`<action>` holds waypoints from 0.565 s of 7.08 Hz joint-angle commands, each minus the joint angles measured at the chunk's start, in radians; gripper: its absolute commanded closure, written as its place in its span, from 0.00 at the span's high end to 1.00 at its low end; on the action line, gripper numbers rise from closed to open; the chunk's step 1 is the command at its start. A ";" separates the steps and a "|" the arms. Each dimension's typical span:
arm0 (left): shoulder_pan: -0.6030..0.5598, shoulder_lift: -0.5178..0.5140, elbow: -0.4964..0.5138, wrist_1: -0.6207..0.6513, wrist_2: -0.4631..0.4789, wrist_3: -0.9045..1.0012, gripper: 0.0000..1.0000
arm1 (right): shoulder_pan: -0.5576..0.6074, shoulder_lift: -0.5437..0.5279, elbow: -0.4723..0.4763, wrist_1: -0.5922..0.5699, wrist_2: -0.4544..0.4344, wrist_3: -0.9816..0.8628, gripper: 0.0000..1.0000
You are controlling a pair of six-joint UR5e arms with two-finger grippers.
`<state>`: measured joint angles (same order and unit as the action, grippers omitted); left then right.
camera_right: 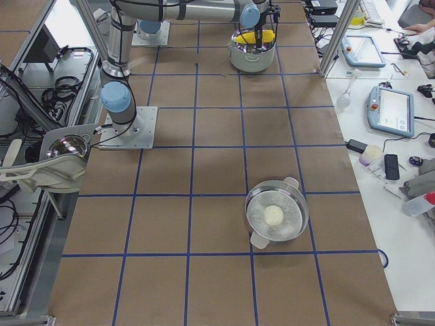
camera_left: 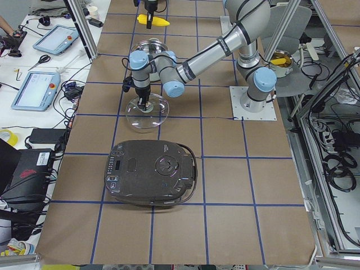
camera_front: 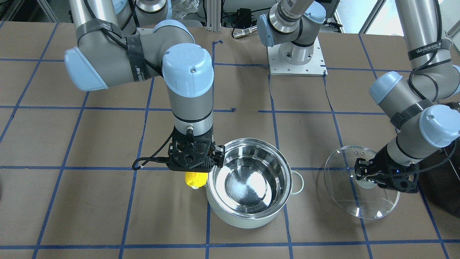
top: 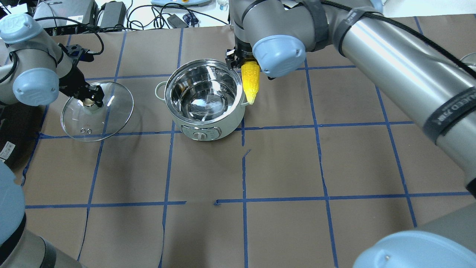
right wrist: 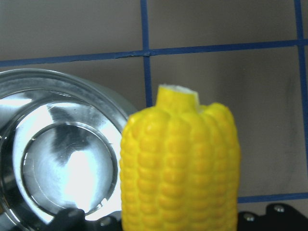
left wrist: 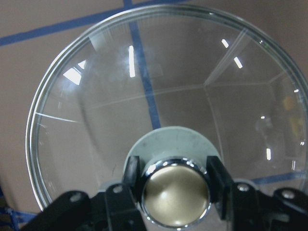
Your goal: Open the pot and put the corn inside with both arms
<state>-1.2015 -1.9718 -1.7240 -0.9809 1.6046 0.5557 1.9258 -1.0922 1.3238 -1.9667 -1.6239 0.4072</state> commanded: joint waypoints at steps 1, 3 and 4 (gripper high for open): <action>0.019 0.011 -0.087 0.056 -0.017 -0.017 0.00 | 0.073 0.108 -0.099 -0.020 -0.007 0.070 0.00; 0.019 0.022 -0.130 0.068 -0.018 -0.019 0.00 | 0.090 0.144 -0.112 -0.087 0.002 0.071 0.00; 0.019 0.025 -0.134 0.068 -0.018 -0.016 0.00 | 0.096 0.169 -0.113 -0.125 0.004 0.059 0.00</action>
<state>-1.1828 -1.9509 -1.8444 -0.9156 1.5870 0.5387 2.0132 -0.9519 1.2158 -2.0437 -1.6241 0.4745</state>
